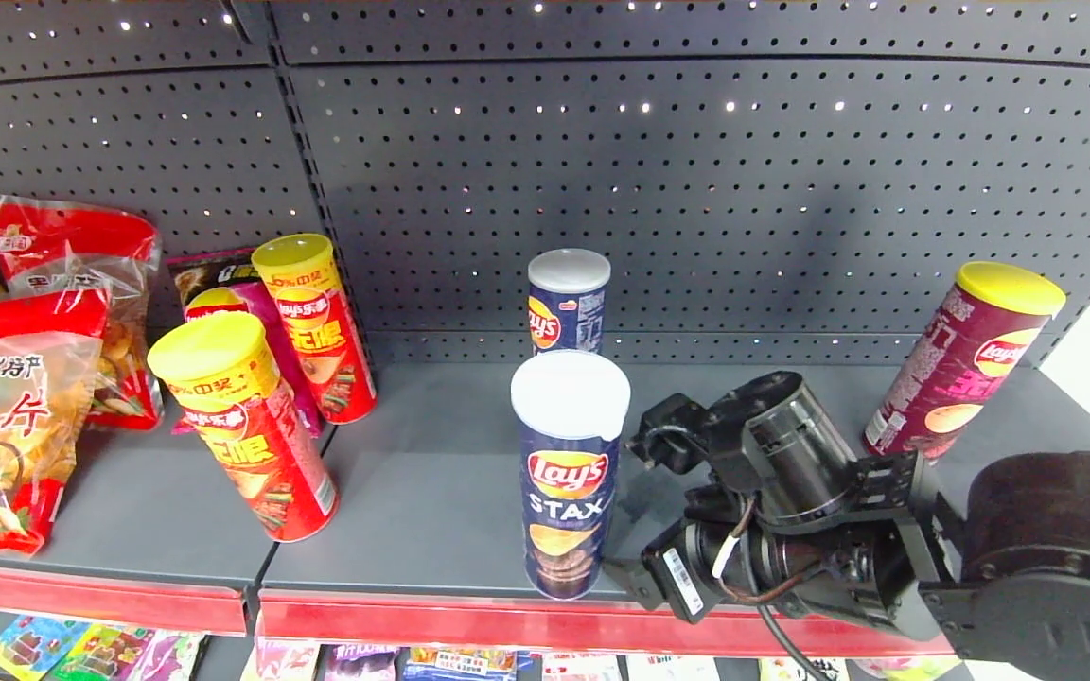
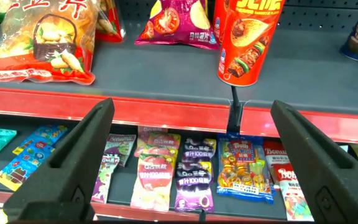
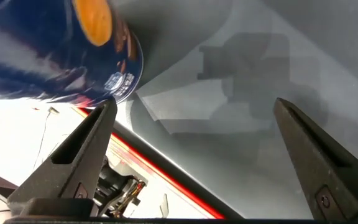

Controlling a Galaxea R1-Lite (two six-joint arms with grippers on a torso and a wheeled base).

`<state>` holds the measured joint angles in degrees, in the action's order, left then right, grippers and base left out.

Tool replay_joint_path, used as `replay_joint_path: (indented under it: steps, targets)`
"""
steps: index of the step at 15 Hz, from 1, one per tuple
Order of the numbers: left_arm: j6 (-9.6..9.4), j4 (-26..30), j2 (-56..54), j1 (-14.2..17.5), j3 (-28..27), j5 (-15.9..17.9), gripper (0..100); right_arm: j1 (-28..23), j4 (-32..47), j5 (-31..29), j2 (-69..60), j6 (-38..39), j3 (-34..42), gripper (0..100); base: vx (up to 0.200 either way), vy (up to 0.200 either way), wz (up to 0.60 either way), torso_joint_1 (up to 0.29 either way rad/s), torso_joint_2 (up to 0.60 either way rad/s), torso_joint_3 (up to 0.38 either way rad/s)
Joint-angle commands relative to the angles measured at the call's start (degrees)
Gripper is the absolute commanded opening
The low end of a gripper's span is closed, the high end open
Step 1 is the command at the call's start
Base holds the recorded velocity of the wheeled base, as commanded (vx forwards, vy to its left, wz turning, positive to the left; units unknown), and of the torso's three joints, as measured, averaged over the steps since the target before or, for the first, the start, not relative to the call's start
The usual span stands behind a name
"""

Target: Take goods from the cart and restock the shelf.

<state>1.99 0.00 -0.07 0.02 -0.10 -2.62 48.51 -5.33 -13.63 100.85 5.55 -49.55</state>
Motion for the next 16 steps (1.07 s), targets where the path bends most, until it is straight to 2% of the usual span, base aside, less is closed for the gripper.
replay_joint_path:
  steps: [1,16]
  targets:
    - [0.03,0.0,0.07,-0.02,0.01,-0.02,100,0.36,-0.03,0.01,0.13,-0.01,-0.02,100,0.0,0.0,0.0,0.0,0.0,0.0]
    - [0.03,0.0,0.07,0.06,0.01,-0.02,100,-0.69,0.14,-2.98,1.28,-0.27,-0.63,100,0.0,0.0,0.0,0.0,0.0,0.0]
